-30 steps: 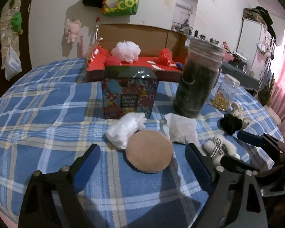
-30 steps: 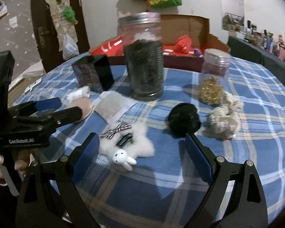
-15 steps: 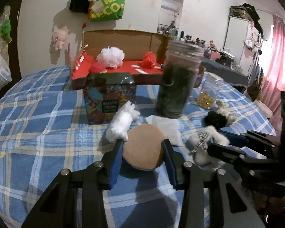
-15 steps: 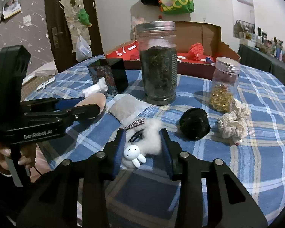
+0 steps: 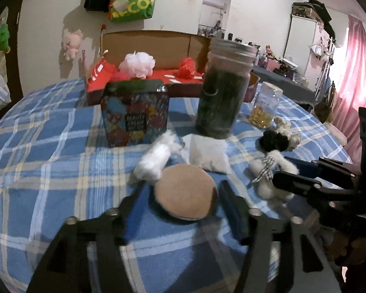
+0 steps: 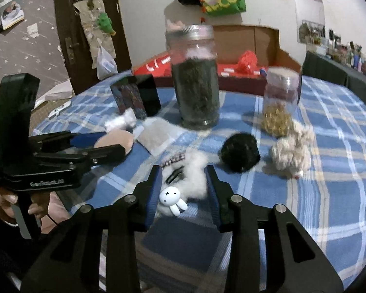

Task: Organize soft objects
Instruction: 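Lift the tan pad and white plush and carry both toward the red-lined box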

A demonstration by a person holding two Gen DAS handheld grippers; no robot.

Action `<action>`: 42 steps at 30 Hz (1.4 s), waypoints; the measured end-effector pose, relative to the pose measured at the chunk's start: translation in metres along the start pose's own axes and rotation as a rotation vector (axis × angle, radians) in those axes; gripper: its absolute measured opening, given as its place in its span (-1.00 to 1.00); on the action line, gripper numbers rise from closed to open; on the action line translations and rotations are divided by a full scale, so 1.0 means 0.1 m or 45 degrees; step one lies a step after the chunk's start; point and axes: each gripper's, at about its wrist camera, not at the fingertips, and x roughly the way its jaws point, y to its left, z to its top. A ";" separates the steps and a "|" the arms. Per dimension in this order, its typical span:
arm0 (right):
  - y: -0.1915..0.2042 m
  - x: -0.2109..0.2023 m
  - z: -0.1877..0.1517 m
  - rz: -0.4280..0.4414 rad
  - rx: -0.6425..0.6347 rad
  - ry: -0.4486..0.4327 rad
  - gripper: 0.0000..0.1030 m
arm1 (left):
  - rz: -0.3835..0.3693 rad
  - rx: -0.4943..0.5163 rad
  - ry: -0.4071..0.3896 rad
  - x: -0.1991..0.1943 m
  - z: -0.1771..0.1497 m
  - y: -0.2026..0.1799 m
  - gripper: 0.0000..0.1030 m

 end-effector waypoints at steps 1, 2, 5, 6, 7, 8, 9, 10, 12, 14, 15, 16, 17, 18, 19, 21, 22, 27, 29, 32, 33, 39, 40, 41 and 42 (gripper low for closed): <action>-0.01 0.01 -0.01 -0.002 0.008 0.012 -0.28 | -0.002 -0.004 -0.007 -0.01 -0.02 0.01 0.48; -0.03 0.03 -0.03 0.002 0.013 0.027 -0.22 | -0.006 -0.002 -0.016 -0.03 -0.03 0.01 0.49; -0.03 0.01 -0.09 0.010 0.013 0.022 0.12 | 0.001 0.011 -0.021 -0.04 -0.06 0.01 0.49; -0.01 0.01 -0.10 0.005 0.000 0.025 0.12 | 0.004 0.016 -0.027 -0.04 -0.07 0.00 0.49; 0.00 0.01 -0.11 -0.009 -0.012 0.023 0.12 | 0.009 0.023 -0.033 -0.04 -0.08 -0.01 0.49; 0.02 0.00 -0.13 -0.028 -0.036 0.011 0.12 | 0.016 0.033 -0.037 -0.04 -0.09 -0.02 0.49; 0.04 0.00 -0.14 -0.033 -0.048 0.005 0.12 | 0.022 0.043 -0.043 -0.03 -0.10 -0.04 0.49; 0.05 0.01 -0.14 -0.037 -0.055 0.003 0.12 | 0.027 0.049 -0.048 -0.03 -0.10 -0.04 0.48; 0.06 0.03 -0.15 -0.050 -0.071 0.002 0.12 | 0.033 0.064 -0.062 -0.02 -0.12 -0.06 0.38; 0.08 0.07 -0.16 -0.078 -0.093 -0.006 0.06 | 0.052 0.087 -0.084 -0.02 -0.14 -0.08 0.05; 0.08 0.08 -0.17 -0.083 -0.101 -0.012 -0.05 | 0.062 0.099 -0.097 -0.02 -0.16 -0.09 0.02; 0.09 0.08 -0.18 -0.087 -0.108 -0.021 -0.11 | 0.062 0.105 -0.108 -0.03 -0.17 -0.10 -0.01; 0.09 0.08 -0.19 -0.084 -0.116 -0.038 -0.13 | 0.054 0.103 -0.116 -0.04 -0.17 -0.09 -0.08; 0.09 0.07 -0.19 -0.081 -0.118 -0.049 -0.14 | 0.042 0.097 -0.125 -0.06 -0.18 -0.09 -0.09; 0.09 0.07 -0.20 -0.078 -0.116 -0.060 -0.19 | 0.033 0.094 -0.128 -0.07 -0.18 -0.09 -0.11; 0.07 0.04 -0.21 -0.068 -0.105 -0.086 -0.25 | 0.014 0.100 -0.130 -0.11 -0.19 -0.11 -0.12; 0.06 0.02 -0.21 -0.058 -0.095 -0.098 -0.25 | 0.009 0.109 -0.134 -0.12 -0.19 -0.13 -0.12; 0.05 -0.10 -0.16 -0.043 -0.075 -0.161 -0.27 | -0.016 0.140 -0.160 -0.21 -0.16 -0.24 -0.13; 0.05 -0.13 -0.14 -0.041 -0.080 -0.172 -0.27 | -0.017 0.142 -0.168 -0.23 -0.13 -0.25 -0.13; 0.05 -0.16 -0.12 -0.044 -0.082 -0.183 -0.27 | -0.010 0.139 -0.175 -0.24 -0.06 -0.21 -0.13; 0.04 -0.17 -0.12 -0.051 -0.079 -0.189 -0.27 | -0.018 0.129 -0.175 -0.24 -0.04 -0.19 -0.13; -0.02 -0.19 -0.09 -0.049 -0.032 -0.190 -0.27 | -0.093 0.157 -0.173 -0.20 0.00 -0.33 -0.13; -0.03 -0.19 -0.09 -0.055 -0.028 -0.191 -0.27 | -0.096 0.159 -0.170 -0.19 0.01 -0.35 -0.13; -0.04 -0.19 -0.08 -0.062 -0.024 -0.190 -0.27 | -0.103 0.159 -0.166 -0.17 0.02 -0.35 -0.13; -0.04 -0.19 -0.07 -0.070 -0.022 -0.192 -0.27 | -0.112 0.157 -0.160 -0.15 0.02 -0.36 -0.13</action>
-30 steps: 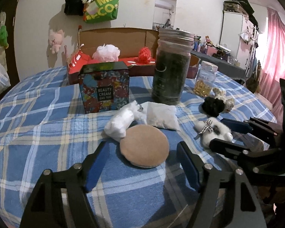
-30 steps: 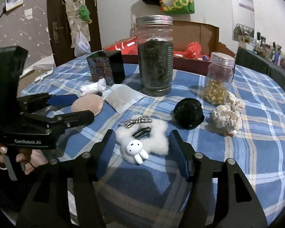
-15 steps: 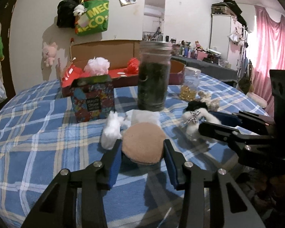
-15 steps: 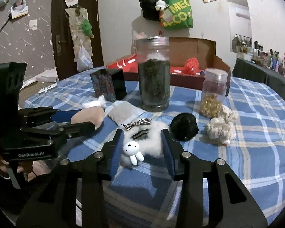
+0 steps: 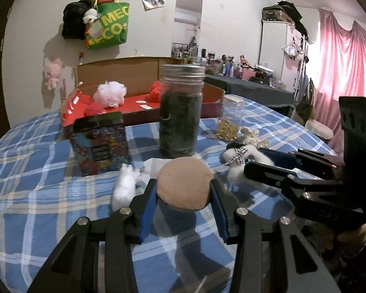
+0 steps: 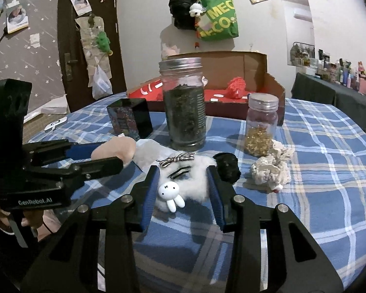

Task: Organize soft objects
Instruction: 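Lift the tan pad and white plush and carry both toward the red-lined box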

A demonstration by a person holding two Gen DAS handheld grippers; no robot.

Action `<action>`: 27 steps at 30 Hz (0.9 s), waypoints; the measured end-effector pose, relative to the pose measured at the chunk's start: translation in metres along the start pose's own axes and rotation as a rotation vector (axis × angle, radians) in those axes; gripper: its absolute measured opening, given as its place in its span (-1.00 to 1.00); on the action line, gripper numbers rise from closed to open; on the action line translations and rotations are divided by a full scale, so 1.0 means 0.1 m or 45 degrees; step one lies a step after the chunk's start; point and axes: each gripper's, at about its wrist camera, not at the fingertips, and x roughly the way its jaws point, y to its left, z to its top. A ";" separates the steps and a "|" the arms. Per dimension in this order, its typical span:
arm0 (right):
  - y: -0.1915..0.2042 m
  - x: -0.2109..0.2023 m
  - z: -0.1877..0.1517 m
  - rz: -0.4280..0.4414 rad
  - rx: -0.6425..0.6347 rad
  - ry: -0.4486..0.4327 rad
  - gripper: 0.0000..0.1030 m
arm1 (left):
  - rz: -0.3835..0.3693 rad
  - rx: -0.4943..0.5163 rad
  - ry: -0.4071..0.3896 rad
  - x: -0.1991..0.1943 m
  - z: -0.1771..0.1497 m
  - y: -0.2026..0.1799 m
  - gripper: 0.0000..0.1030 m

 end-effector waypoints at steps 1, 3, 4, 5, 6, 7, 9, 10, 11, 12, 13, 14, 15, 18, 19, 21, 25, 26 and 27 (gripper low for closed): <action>-0.01 0.00 0.00 -0.003 0.002 0.000 -0.27 | -0.006 -0.001 0.006 0.02 0.01 -0.01 -0.13; -0.03 0.00 0.01 -0.013 0.003 0.000 -0.27 | -0.009 -0.001 0.014 0.06 0.01 -0.02 -0.13; -0.03 0.00 0.02 -0.019 0.004 -0.001 -0.27 | -0.013 0.000 0.019 0.07 0.01 -0.03 -0.13; -0.05 0.00 0.02 -0.020 0.007 0.001 -0.27 | -0.017 0.000 0.023 0.09 0.02 -0.04 -0.13; -0.07 0.00 0.02 -0.022 0.012 0.002 -0.27 | -0.020 0.002 0.025 0.10 0.02 -0.05 -0.13; -0.08 0.00 0.02 -0.027 0.015 0.000 -0.27 | -0.021 0.004 0.026 0.11 0.03 -0.07 -0.13; -0.11 0.01 0.02 -0.027 0.022 0.009 -0.27 | -0.022 0.011 0.032 0.14 0.03 -0.09 -0.13; -0.12 0.02 0.02 -0.027 0.025 0.008 -0.27 | -0.022 0.012 0.033 0.14 0.03 -0.09 -0.13; -0.12 0.02 0.02 -0.028 0.028 0.008 -0.27 | -0.023 0.012 0.036 0.15 0.03 -0.09 -0.13; -0.13 0.02 0.02 -0.028 0.030 0.009 -0.27 | -0.023 0.013 0.038 0.15 0.03 -0.10 -0.13; -0.14 0.02 0.02 -0.030 0.031 0.009 -0.27 | -0.022 0.013 0.038 0.16 0.03 -0.10 -0.13; -0.15 0.01 0.02 -0.030 0.032 0.009 -0.27 | -0.021 0.013 0.037 0.16 0.03 -0.10 -0.13; -0.15 0.02 0.02 -0.028 0.032 0.010 -0.27 | -0.021 0.012 0.038 0.16 0.03 -0.10 -0.13; -0.15 0.01 0.02 -0.029 0.032 0.007 -0.27 | -0.017 -0.002 0.040 0.15 0.05 -0.07 -0.13; -0.15 0.01 0.02 -0.029 0.031 0.008 -0.27 | -0.018 -0.009 0.042 0.14 0.06 -0.05 -0.12; -0.15 0.01 0.02 -0.030 0.034 0.008 -0.27 | -0.019 -0.026 0.045 0.11 0.07 0.01 -0.13; -0.23 -0.04 0.04 -0.033 0.053 0.005 -0.27 | 0.003 -0.046 0.049 0.02 0.09 0.13 -0.13; -0.25 -0.05 0.05 -0.038 0.057 0.005 -0.27 | 0.008 -0.055 0.050 0.00 0.10 0.16 -0.13; -0.27 -0.06 0.06 -0.045 0.059 0.004 -0.27 | 0.014 -0.065 0.050 -0.01 0.10 0.20 -0.13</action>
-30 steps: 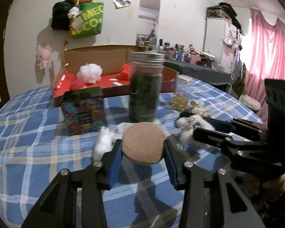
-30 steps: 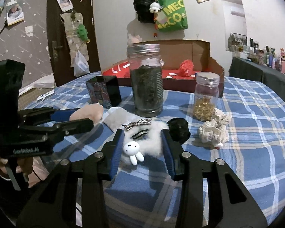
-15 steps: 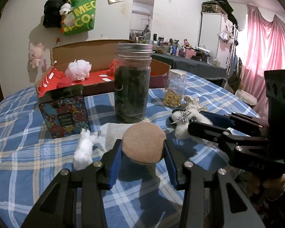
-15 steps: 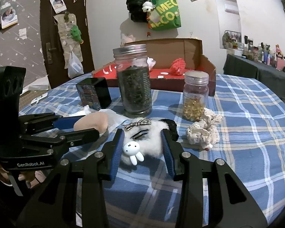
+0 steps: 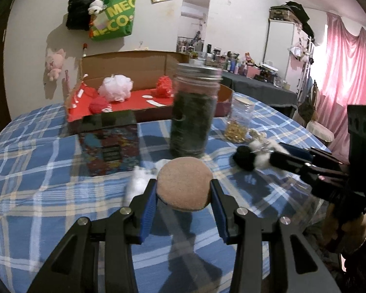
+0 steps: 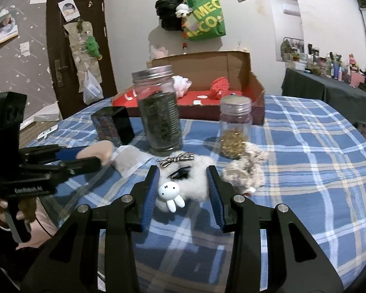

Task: Organize soft objects
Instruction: 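Lift the tan pad and white plush and carry both toward the red-lined box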

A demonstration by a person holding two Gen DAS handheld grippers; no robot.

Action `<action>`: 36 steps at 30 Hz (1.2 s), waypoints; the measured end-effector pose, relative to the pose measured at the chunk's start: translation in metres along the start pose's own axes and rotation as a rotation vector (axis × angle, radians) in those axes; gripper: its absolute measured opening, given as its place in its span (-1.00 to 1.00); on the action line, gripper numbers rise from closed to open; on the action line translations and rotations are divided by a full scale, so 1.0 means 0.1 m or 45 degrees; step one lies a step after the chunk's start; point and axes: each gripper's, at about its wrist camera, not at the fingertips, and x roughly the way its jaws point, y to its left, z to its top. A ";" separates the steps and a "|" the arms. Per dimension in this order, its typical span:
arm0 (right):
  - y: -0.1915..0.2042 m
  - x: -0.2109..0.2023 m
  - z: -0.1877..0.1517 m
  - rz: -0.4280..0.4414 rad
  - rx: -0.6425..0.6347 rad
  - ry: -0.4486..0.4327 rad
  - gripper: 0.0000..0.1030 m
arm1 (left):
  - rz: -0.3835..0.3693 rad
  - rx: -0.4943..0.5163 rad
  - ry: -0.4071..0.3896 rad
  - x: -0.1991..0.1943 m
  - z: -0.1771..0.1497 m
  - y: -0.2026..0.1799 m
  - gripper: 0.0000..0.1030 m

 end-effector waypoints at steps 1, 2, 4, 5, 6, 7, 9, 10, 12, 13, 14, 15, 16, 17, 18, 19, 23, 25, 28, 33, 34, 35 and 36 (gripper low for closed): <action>-0.02 -0.01 0.01 -0.008 0.002 -0.002 -0.27 | 0.006 -0.007 0.000 -0.01 0.01 0.03 -0.13; -0.04 -0.03 0.01 -0.013 0.009 -0.003 -0.27 | 0.014 -0.012 0.001 -0.03 0.01 0.05 -0.13; -0.07 -0.05 0.03 -0.018 0.018 -0.001 -0.27 | 0.032 -0.022 0.000 -0.06 0.03 0.12 -0.13; -0.10 -0.06 0.03 -0.029 0.023 0.000 -0.27 | 0.041 -0.028 0.002 -0.07 0.04 0.15 -0.13; -0.11 -0.06 0.04 -0.035 0.026 0.001 -0.27 | 0.047 -0.035 0.005 -0.08 0.04 0.18 -0.13; -0.13 -0.07 0.04 -0.042 0.031 0.004 -0.27 | 0.052 -0.047 0.006 -0.09 0.05 0.23 -0.13; -0.17 -0.09 0.04 -0.047 0.045 0.009 -0.27 | 0.055 -0.069 0.013 -0.11 0.07 0.32 -0.13; -0.20 -0.09 0.05 -0.049 0.053 0.013 -0.27 | 0.064 -0.081 0.017 -0.13 0.08 0.37 -0.13; -0.24 -0.12 0.07 -0.060 0.067 0.014 -0.27 | 0.082 -0.100 0.025 -0.14 0.09 0.47 -0.13; -0.26 -0.13 0.08 -0.064 0.071 0.014 -0.27 | 0.091 -0.110 0.031 -0.15 0.10 0.52 -0.13; -0.28 -0.14 0.09 -0.067 0.076 0.013 -0.27 | 0.101 -0.119 0.040 -0.15 0.10 0.57 -0.13; -0.30 -0.15 0.11 -0.071 0.082 0.011 -0.27 | 0.113 -0.127 0.050 -0.15 0.10 0.62 -0.13; -0.31 -0.16 0.12 -0.075 0.084 0.012 -0.27 | 0.125 -0.136 0.062 -0.14 0.09 0.68 -0.13; -0.33 -0.17 0.15 -0.084 0.084 0.014 -0.27 | 0.135 -0.144 0.074 -0.13 0.09 0.73 -0.13; -0.34 -0.17 0.16 -0.089 0.084 0.014 -0.27 | 0.146 -0.153 0.083 -0.12 0.08 0.78 -0.13; -0.35 -0.17 0.17 -0.093 0.083 0.017 -0.27 | 0.157 -0.161 0.092 -0.11 0.08 0.83 -0.13; -0.42 -0.17 0.21 -0.127 0.087 0.034 -0.27 | 0.202 -0.181 0.128 -0.06 0.07 1.02 -0.13; -0.46 -0.16 0.23 -0.144 0.093 0.042 -0.27 | 0.217 -0.190 0.137 -0.05 0.08 1.10 -0.13; -0.56 -0.15 0.26 -0.170 0.110 0.054 -0.27 | 0.234 -0.195 0.148 -0.02 0.12 1.20 -0.13; -0.75 -0.10 0.31 -0.193 0.159 0.069 -0.27 | 0.249 -0.173 0.161 0.06 0.20 1.30 -0.13; -0.78 -0.09 0.32 -0.198 0.165 0.071 -0.27 | 0.249 -0.166 0.164 0.08 0.22 1.32 -0.13; -0.80 -0.08 0.34 -0.202 0.168 0.073 -0.27 | 0.249 -0.159 0.167 0.11 0.24 1.34 -0.13; -0.83 -0.06 0.35 -0.208 0.172 0.075 -0.27 | 0.250 -0.151 0.171 0.13 0.26 1.36 -0.13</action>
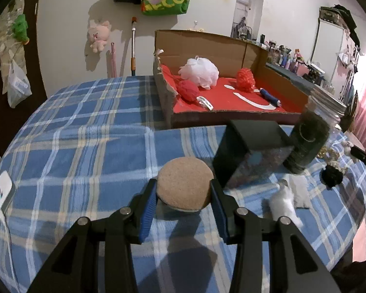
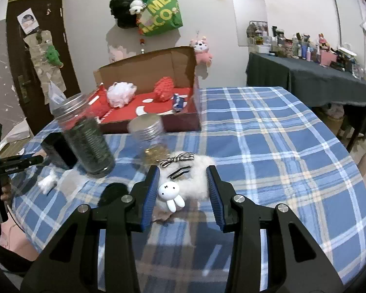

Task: Organize soft objects
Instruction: 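Lift the tan pad and white plush and carry both toward the red-lined box, then lower the tan pad and white plush into the box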

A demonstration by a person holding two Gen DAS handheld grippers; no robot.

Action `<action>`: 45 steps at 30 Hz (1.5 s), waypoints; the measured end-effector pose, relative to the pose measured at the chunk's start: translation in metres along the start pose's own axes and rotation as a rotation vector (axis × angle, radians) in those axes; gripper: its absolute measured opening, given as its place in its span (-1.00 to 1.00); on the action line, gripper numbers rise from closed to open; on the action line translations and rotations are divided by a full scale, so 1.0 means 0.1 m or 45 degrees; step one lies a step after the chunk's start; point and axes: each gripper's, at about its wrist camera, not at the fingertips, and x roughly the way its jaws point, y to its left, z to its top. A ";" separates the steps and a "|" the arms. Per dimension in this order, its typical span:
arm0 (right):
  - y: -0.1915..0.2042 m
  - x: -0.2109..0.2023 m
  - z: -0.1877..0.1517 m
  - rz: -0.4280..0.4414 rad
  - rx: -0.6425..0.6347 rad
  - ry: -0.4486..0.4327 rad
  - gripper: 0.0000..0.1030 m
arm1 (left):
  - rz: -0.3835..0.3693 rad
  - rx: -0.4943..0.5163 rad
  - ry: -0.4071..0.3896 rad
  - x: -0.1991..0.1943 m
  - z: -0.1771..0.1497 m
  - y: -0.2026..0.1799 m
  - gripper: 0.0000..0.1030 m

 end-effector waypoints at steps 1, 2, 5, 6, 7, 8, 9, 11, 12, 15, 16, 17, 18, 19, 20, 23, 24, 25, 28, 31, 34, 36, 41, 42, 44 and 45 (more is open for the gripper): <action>-0.02 0.02 0.02 -0.004 0.003 0.004 -0.27 | 0.002 0.008 0.002 0.02 0.02 0.01 -0.13; -0.05 0.04 0.04 -0.011 0.006 0.008 -0.27 | 0.001 0.017 0.001 0.03 0.05 0.02 -0.13; -0.13 0.10 0.11 -0.028 0.007 0.013 -0.27 | -0.005 0.058 -0.004 0.08 0.13 0.03 -0.13; -0.15 0.12 0.14 -0.034 0.002 0.012 -0.27 | -0.012 0.080 -0.008 0.10 0.16 0.03 -0.13; -0.17 0.14 0.18 -0.037 -0.010 0.012 -0.27 | -0.020 0.095 -0.012 0.11 0.18 0.03 -0.13; -0.19 0.16 0.20 -0.039 -0.016 0.013 -0.27 | -0.035 0.114 -0.016 0.13 0.21 0.03 -0.13; -0.20 0.19 0.25 -0.042 -0.030 0.014 -0.27 | -0.047 0.130 -0.022 0.14 0.23 0.03 -0.13; -0.21 0.23 0.30 -0.042 -0.056 0.012 -0.27 | -0.061 0.154 -0.033 0.15 0.28 0.04 -0.13; -0.21 0.26 0.33 -0.045 -0.076 0.012 -0.27 | -0.074 0.161 -0.038 0.16 0.30 0.04 -0.13; -0.20 0.35 0.42 -0.040 -0.127 0.006 -0.27 | -0.092 0.197 -0.056 0.17 0.38 0.05 -0.13; -0.19 0.37 0.44 -0.042 -0.142 0.004 -0.27 | -0.095 0.208 -0.061 0.18 0.40 0.04 -0.13; -0.18 0.41 0.48 -0.037 -0.160 0.003 -0.27 | -0.101 0.218 -0.063 0.18 0.42 0.05 -0.13; -0.17 0.43 0.49 -0.031 -0.169 0.003 -0.27 | -0.114 0.226 -0.065 0.18 0.44 0.05 -0.13; -0.16 0.45 0.51 -0.024 -0.181 0.002 -0.27 | -0.120 0.231 -0.066 0.19 0.46 0.05 -0.13; -0.16 0.47 0.53 -0.022 -0.188 0.002 -0.27 | -0.121 0.241 -0.068 0.19 0.48 0.04 -0.13; -0.13 0.53 0.58 -0.012 -0.226 0.001 -0.27 | -0.137 0.261 -0.073 0.20 0.53 0.04 -0.13; -0.12 0.55 0.60 -0.008 -0.239 0.001 -0.27 | -0.143 0.266 -0.075 0.20 0.55 0.03 -0.13; -0.11 0.57 0.62 -0.006 -0.252 -0.002 -0.27 | -0.144 0.270 -0.078 0.21 0.57 0.03 -0.13; -0.09 0.60 0.66 0.004 -0.269 -0.004 -0.27 | -0.169 0.276 -0.088 0.20 0.64 0.01 -0.13; -0.07 0.63 0.72 0.028 -0.282 -0.011 -0.27 | -0.200 0.279 -0.101 0.18 0.72 -0.02 -0.13; -0.03 0.65 0.79 0.059 -0.302 -0.021 -0.27 | -0.223 0.284 -0.111 0.18 0.81 -0.07 -0.13; 0.00 0.67 0.84 0.073 -0.316 -0.023 -0.27 | -0.251 0.282 -0.109 0.20 0.89 -0.11 -0.13; 0.13 0.77 0.99 0.136 -0.360 -0.016 -0.27 | -0.305 0.309 -0.073 0.32 1.10 -0.30 -0.13; 0.16 0.81 1.04 0.157 -0.373 -0.006 -0.27 | -0.316 0.320 -0.062 0.36 1.15 -0.35 -0.13; 0.21 0.88 1.13 0.204 -0.379 0.017 -0.27 | -0.331 0.341 -0.035 0.44 1.26 -0.45 -0.13; 0.24 0.96 1.21 0.241 -0.379 0.044 -0.27 | -0.337 0.351 -0.017 0.49 1.31 -0.50 -0.13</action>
